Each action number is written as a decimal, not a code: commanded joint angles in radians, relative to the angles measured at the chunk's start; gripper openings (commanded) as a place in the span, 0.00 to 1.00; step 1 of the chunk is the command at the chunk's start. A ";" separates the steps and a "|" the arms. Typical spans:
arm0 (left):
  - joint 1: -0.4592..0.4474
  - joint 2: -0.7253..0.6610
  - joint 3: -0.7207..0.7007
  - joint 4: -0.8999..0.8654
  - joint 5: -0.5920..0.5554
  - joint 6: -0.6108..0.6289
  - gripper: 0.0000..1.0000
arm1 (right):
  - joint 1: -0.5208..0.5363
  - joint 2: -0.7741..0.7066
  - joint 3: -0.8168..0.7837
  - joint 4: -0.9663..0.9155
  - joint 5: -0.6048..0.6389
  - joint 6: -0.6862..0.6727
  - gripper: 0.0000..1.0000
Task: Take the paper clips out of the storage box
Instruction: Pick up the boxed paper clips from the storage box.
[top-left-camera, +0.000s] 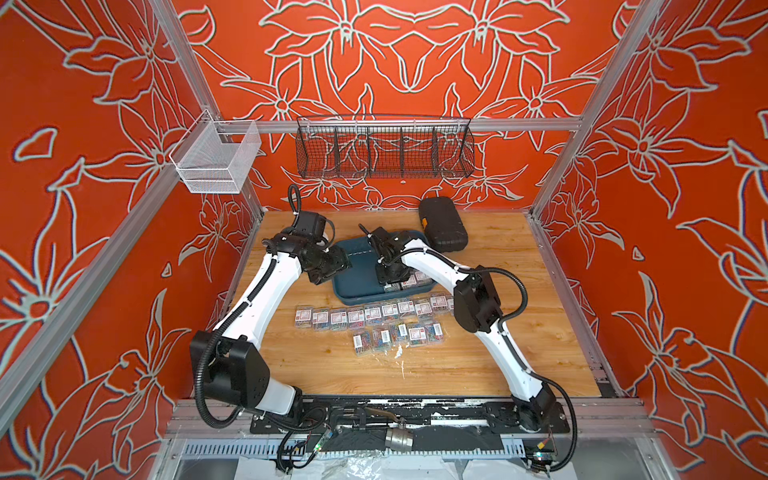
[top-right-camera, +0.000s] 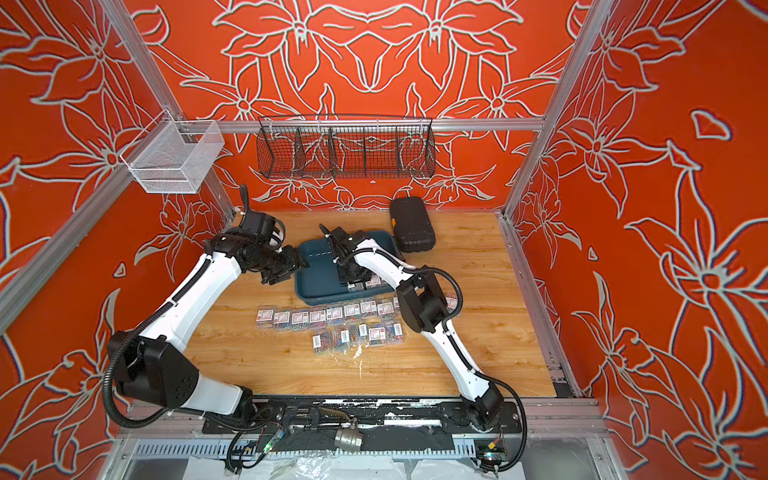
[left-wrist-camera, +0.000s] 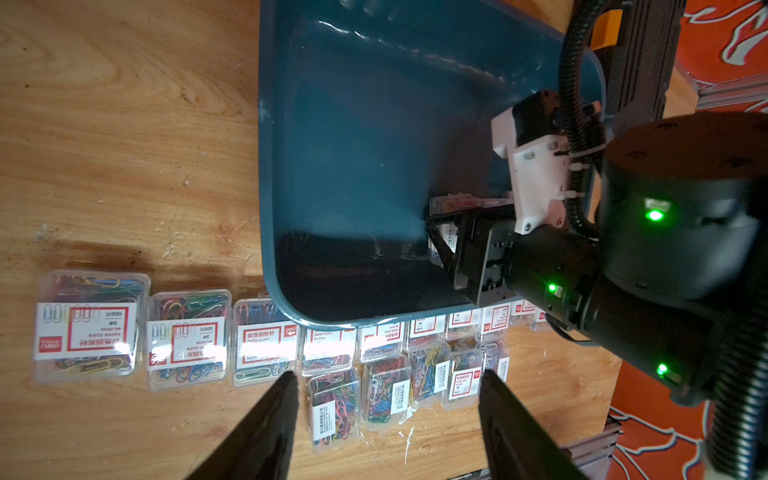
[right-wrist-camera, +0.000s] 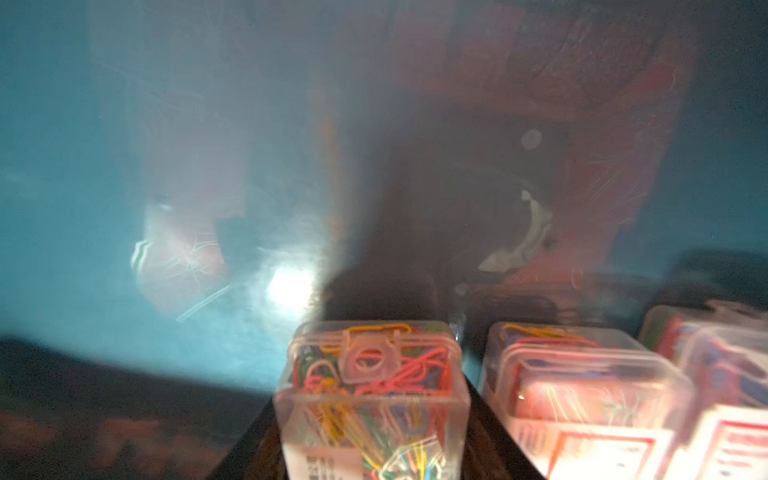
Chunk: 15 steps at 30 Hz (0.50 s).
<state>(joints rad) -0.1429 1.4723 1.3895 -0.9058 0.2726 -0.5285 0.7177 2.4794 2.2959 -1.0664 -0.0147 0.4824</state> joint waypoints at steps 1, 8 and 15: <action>0.007 -0.023 -0.005 0.005 -0.002 -0.002 0.67 | 0.005 -0.030 0.041 -0.036 0.024 0.001 0.43; 0.009 -0.039 -0.028 0.027 -0.011 -0.026 0.67 | 0.005 -0.133 0.026 -0.074 0.044 -0.005 0.38; 0.008 -0.053 -0.056 0.066 -0.031 -0.067 0.67 | 0.000 -0.423 -0.283 -0.003 0.107 -0.028 0.34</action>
<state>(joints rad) -0.1410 1.4460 1.3483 -0.8619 0.2588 -0.5697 0.7177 2.1784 2.0941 -1.0733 0.0353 0.4675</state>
